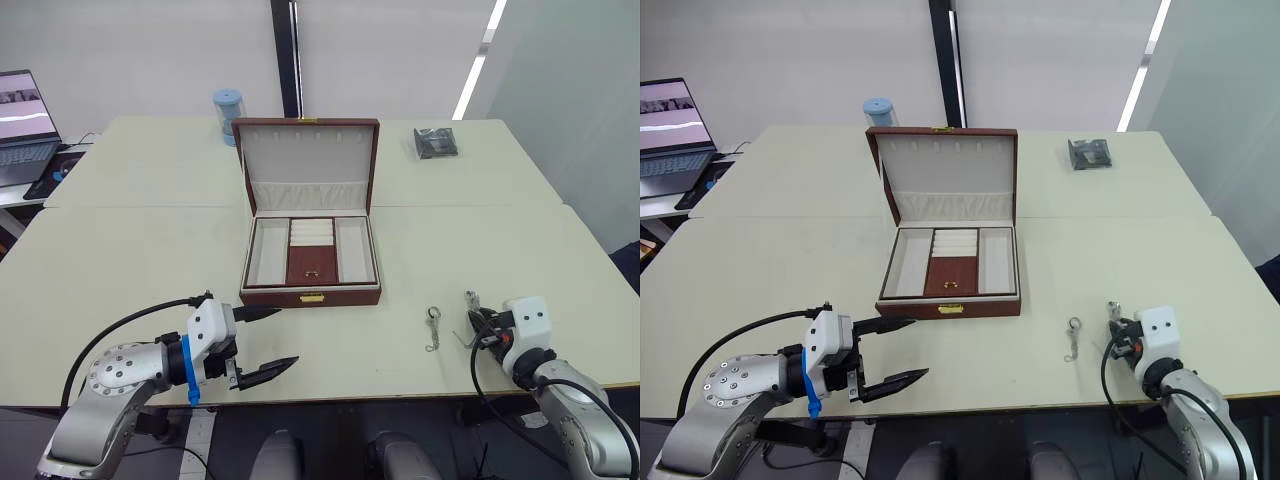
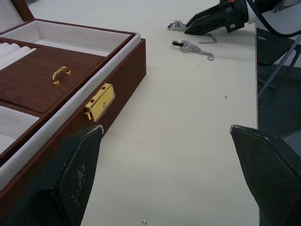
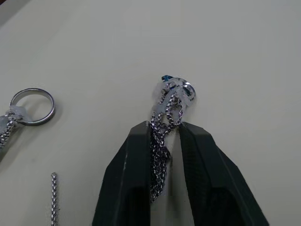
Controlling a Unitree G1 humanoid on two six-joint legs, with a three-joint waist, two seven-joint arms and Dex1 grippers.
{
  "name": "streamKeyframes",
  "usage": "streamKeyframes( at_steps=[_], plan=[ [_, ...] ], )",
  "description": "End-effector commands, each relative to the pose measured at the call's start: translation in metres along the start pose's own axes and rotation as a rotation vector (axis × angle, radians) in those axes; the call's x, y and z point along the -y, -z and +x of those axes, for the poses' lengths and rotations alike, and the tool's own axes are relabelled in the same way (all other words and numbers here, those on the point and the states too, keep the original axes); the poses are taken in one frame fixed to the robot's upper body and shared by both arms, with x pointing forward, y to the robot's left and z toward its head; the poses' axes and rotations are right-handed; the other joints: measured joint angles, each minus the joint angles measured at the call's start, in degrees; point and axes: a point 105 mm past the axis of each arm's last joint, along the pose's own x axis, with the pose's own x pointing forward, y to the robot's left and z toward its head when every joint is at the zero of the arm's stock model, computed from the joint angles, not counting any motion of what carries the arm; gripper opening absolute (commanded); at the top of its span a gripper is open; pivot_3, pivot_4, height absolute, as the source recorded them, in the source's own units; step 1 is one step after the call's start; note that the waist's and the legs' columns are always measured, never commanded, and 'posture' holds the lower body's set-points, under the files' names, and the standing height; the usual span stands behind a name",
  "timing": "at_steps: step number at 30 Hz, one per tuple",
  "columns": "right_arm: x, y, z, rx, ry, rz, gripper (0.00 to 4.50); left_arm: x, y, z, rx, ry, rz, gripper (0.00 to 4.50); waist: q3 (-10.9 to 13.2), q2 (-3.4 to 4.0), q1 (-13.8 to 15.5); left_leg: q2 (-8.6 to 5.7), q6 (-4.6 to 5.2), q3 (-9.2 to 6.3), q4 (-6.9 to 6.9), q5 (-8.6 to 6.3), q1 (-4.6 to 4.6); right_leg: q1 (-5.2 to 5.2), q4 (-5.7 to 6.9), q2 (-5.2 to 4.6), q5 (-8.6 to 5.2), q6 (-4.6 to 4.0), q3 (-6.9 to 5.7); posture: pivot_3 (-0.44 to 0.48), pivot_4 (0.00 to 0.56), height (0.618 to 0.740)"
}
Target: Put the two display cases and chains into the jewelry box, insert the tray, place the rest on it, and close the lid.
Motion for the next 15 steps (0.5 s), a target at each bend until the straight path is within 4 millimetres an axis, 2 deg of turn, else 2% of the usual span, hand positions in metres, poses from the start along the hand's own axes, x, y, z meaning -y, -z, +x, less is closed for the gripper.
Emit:
streamKeyframes(
  at_steps=[1, 2, 9, 15],
  plan=[
    [-0.004, 0.025, -0.001, -0.105, -0.016, 0.039, 0.19, 0.0, -0.005, 0.003, 0.015, 0.006, 0.017, 4.5, -0.1, 0.0, 0.0, 0.0, 0.0, 0.0, -0.01, 0.0, 0.0, 0.0, -0.01, 0.01, 0.0, 0.0, 0.0, 0.0, 0.15, 0.74],
    [-0.004, 0.025, -0.001, -0.103, -0.016, 0.04, 0.02, 0.0, -0.005, 0.003, 0.016, 0.005, 0.017, 4.5, -0.1, -0.02, 0.0, 0.01, 0.0, 0.0, -0.01, 0.0, 0.0, 0.0, -0.02, 0.03, 0.0, 0.0, 0.01, 0.0, 0.15, 0.74],
    [-0.008, 0.006, -0.001, 0.0, -0.059, 0.052, 0.02, 0.0, -0.006, 0.006, 0.027, -0.006, 0.008, 4.5, -0.1, 0.0, 0.0, 0.02, 0.0, -0.01, -0.05, 0.0, 0.07, 0.08, -0.07, 0.04, 0.0, 0.0, 0.0, 0.0, 0.15, 0.74],
    [-0.017, -0.028, -0.004, 0.167, -0.139, 0.067, 0.02, 0.004, -0.004, 0.008, 0.034, 0.001, 0.001, 4.5, 0.1, 0.27, -0.1, 0.02, 0.0, 0.02, -0.06, 0.0, 0.07, 0.07, -0.07, 0.04, 0.0, 0.0, 0.04, 0.0, 0.15, 0.74]
  ],
)
